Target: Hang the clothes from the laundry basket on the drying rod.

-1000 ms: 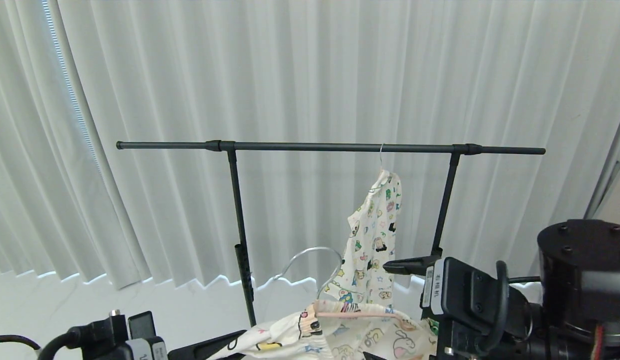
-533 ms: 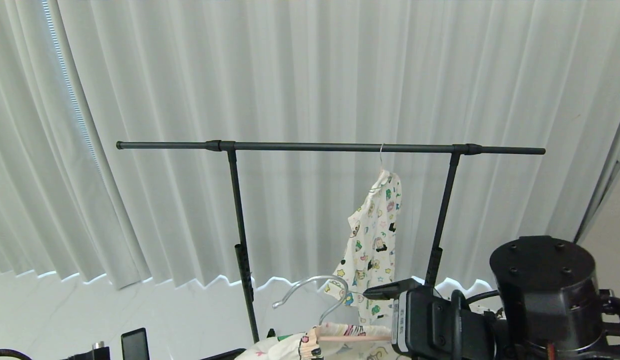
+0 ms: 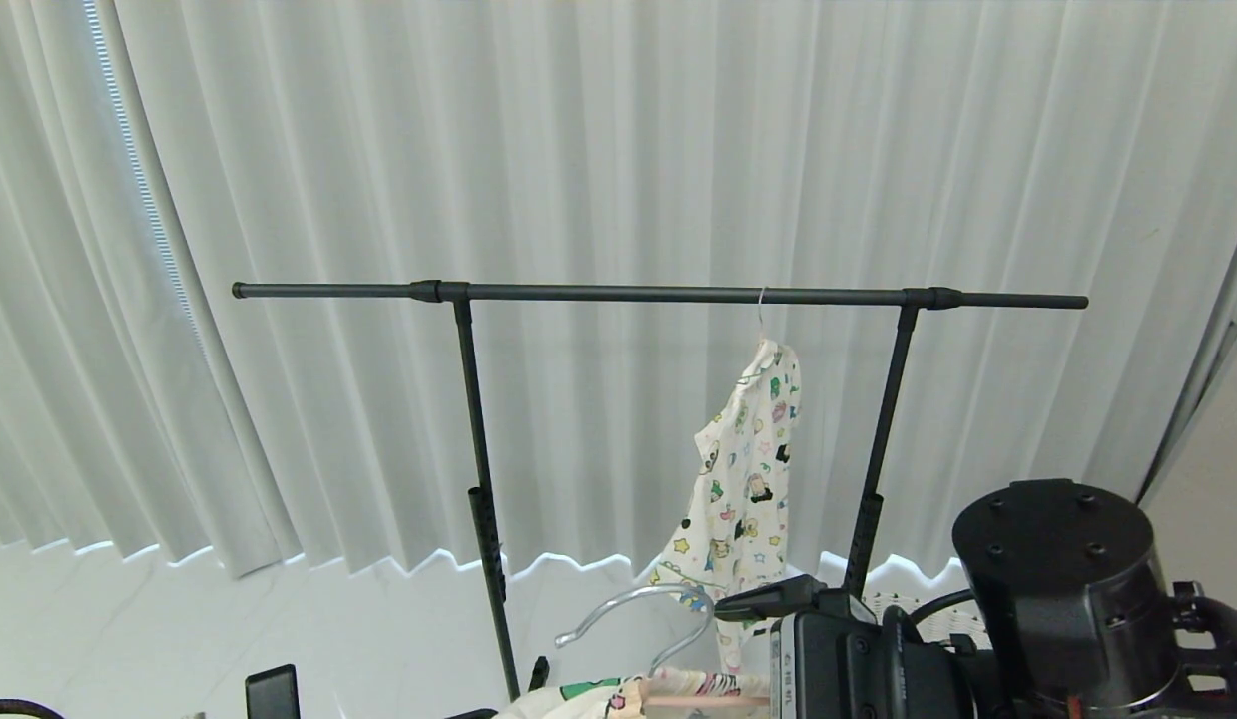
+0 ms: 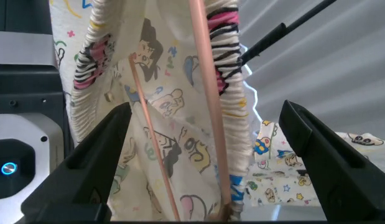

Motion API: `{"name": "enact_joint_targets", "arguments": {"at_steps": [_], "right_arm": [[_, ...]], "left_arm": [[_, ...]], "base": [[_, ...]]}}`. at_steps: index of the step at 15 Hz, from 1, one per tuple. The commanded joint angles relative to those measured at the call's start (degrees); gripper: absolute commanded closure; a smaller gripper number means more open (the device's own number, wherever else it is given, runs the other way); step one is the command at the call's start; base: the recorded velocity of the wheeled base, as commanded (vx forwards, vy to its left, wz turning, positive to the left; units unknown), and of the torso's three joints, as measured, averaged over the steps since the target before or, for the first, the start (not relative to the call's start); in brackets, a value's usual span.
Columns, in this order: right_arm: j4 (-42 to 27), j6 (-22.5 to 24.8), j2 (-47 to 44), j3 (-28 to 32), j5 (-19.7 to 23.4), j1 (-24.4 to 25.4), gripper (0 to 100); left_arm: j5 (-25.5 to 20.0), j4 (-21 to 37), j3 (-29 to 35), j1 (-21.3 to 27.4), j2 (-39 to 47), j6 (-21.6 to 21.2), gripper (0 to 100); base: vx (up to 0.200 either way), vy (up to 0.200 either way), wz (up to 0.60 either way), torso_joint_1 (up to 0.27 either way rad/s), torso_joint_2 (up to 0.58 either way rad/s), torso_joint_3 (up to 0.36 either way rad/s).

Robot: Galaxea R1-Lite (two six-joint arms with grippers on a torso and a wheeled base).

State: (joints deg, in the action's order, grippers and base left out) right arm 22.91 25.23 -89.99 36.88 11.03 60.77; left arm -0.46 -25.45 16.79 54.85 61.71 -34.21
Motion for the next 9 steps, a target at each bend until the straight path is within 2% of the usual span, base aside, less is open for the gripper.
{"name": "enact_joint_targets", "arguments": {"at_steps": [1, 2, 7, 9], "right_arm": [[0.03, -0.01, -0.54, 0.13, 0.04, 0.14, 0], [0.03, -0.01, -0.62, 0.13, 0.04, 0.14, 100], [0.03, 0.25, -0.62, 0.04, -0.49, 0.05, 100], [0.12, 2.19, -0.71, 0.13, -0.49, -0.39, 100]], "left_arm": [[0.02, -0.03, 0.00, 0.00, 0.17, 0.02, 100], [-0.06, -0.03, 0.00, 0.00, 0.08, 0.02, 100], [0.02, -0.03, 0.09, 0.00, -0.01, 0.02, 100], [0.02, -0.03, 0.00, 0.00, -0.10, -0.07, 100]], "base": [[0.000, 0.000, 0.00, 0.000, 0.00, 0.000], [0.000, 0.000, 0.00, 0.000, 0.00, 0.000], [0.000, 0.000, 0.00, 0.000, 0.00, 0.000], [0.000, 0.000, 0.00, 0.000, 0.00, 0.000]]}}
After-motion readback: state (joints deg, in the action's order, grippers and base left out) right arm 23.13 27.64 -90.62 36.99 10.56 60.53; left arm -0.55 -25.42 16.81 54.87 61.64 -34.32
